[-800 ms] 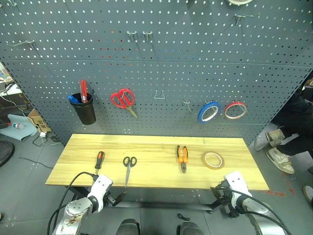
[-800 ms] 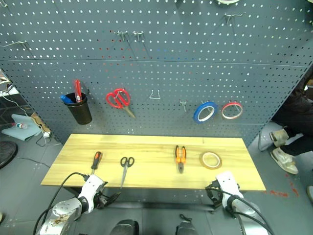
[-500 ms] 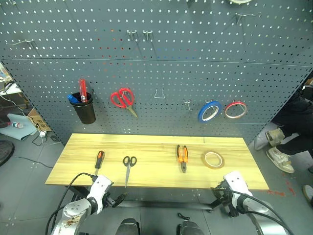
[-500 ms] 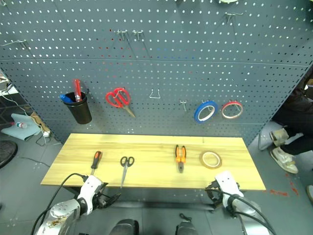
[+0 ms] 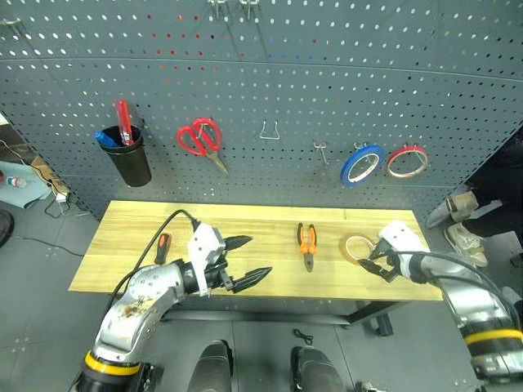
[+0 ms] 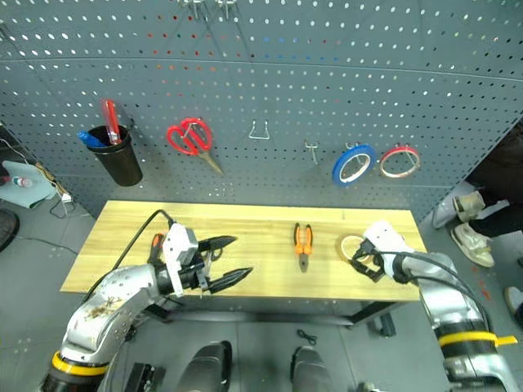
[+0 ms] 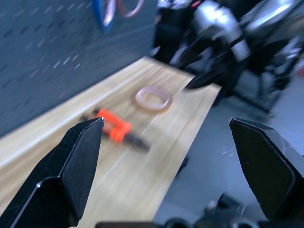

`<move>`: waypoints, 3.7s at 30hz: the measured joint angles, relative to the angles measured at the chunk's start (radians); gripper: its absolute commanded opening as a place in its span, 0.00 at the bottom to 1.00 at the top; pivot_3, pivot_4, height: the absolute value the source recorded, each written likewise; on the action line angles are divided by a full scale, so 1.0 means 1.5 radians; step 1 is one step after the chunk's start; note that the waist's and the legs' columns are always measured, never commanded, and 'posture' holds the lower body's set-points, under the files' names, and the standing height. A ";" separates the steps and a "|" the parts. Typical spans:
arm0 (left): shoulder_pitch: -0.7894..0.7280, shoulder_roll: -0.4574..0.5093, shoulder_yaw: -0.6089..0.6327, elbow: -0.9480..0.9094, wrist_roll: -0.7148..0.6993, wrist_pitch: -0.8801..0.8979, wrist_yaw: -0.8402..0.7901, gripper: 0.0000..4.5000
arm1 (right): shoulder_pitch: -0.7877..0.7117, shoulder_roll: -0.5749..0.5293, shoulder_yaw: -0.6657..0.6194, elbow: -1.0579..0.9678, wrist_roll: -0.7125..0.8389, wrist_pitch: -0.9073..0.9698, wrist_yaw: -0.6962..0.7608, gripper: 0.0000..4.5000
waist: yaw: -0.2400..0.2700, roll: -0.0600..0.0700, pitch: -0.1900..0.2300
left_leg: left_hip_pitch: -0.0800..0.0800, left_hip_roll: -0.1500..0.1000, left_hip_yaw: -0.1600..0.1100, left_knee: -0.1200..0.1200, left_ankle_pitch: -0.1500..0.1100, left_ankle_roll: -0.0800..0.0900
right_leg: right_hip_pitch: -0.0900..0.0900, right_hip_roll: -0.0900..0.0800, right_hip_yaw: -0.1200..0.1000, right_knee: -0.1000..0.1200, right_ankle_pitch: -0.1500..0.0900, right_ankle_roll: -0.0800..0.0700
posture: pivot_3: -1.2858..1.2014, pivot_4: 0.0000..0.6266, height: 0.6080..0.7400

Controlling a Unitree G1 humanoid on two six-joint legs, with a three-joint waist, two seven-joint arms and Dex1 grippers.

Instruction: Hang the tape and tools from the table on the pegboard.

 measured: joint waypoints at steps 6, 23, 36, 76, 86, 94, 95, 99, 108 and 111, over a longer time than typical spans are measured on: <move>-0.053 -0.008 -0.011 0.081 -0.039 0.023 -0.047 0.99 | -0.164 0.041 0.059 0.236 -0.034 -0.052 0.048 1.00 | 0.002 0.001 0.033 | -0.004 0.001 -0.005 -0.002 -0.006 0.009 | -0.002 0.007 0.005 0.003 0.001 0.002 | 0.58 0.54 1.00; -0.083 -0.002 -0.008 0.052 -0.080 0.067 -0.051 1.00 | -0.291 0.104 0.061 0.482 -0.072 -0.089 0.028 0.73 | 0.004 0.001 0.088 | -0.007 -0.003 -0.012 0.001 -0.007 0.007 | -0.002 0.007 0.006 0.009 -0.006 0.010 | 0.59 0.63 1.00; -0.098 -0.013 0.003 0.047 -0.110 0.080 -0.036 1.00 | -0.272 0.102 0.041 0.471 -0.079 -0.123 0.020 0.06 | 0.003 0.001 0.089 | -0.007 -0.003 -0.013 0.001 -0.007 0.007 | -0.001 0.007 0.005 0.009 -0.006 0.010 | 0.59 0.55 1.00; -0.178 0.012 0.256 0.005 -0.596 0.268 0.252 1.00 | -0.101 0.055 0.013 -0.185 -0.153 -0.261 -0.097 0.98 | 0.019 -0.002 0.071 | -0.014 -0.005 -0.017 -0.001 0.003 -0.005 | -0.002 0.007 0.003 -0.001 0.006 0.010 | 0.57 0.45 1.00; -0.037 0.151 0.208 0.008 -0.452 0.264 0.103 1.00 | 0.002 0.027 0.014 -0.320 -0.006 0.046 0.063 0.99 | 0.001 -0.002 0.072 | -0.013 -0.003 -0.017 -0.001 0.003 -0.005 | -0.004 0.008 0.003 0.004 0.000 0.003 | 0.56 0.52 1.00; 0.060 0.166 0.225 0.006 -0.415 0.253 0.056 1.00 | -0.221 0.196 0.006 -0.164 0.040 0.435 -0.055 0.99 | -0.007 -0.002 0.073 | -0.014 -0.003 -0.017 -0.001 0.003 -0.004 | -0.011 0.009 0.003 0.012 -0.002 0.000 | 0.58 0.55 1.00; 0.064 0.165 0.227 0.002 -0.415 0.253 0.059 1.00 | -0.239 0.211 0.001 -0.131 0.040 0.449 -0.074 0.99 | -0.004 -0.002 0.073 | -0.014 -0.003 -0.017 -0.001 0.003 -0.004 | -0.011 0.009 0.003 0.012 -0.002 0.000 | 0.58 0.57 1.00; 0.071 0.164 0.240 -0.016 -0.417 0.253 0.070 1.00 | -0.300 0.256 -0.039 0.025 0.038 0.463 -0.169 0.99 | 0.006 -0.001 0.074 | -0.020 -0.003 -0.017 -0.001 0.003 -0.004 | -0.014 0.008 0.003 0.011 -0.001 -0.002 | 0.58 0.59 1.00; 0.095 0.161 0.260 -0.044 -0.440 0.258 0.105 1.00 | -0.364 0.302 -0.093 0.216 0.039 0.429 -0.300 0.99 | 0.004 0.001 0.088 | -0.020 -0.003 -0.018 -0.001 0.003 -0.003 | -0.015 0.008 0.003 0.011 0.000 0.001 | 0.59 0.64 1.00; 0.100 0.159 0.260 -0.050 -0.442 0.258 0.116 1.00 | -0.372 0.313 -0.094 0.245 0.041 0.420 -0.315 0.99 | 0.002 0.001 0.092 | -0.020 -0.003 -0.018 -0.001 0.003 -0.003 | -0.015 0.008 0.003 0.012 0.000 0.001 | 0.59 0.64 1.00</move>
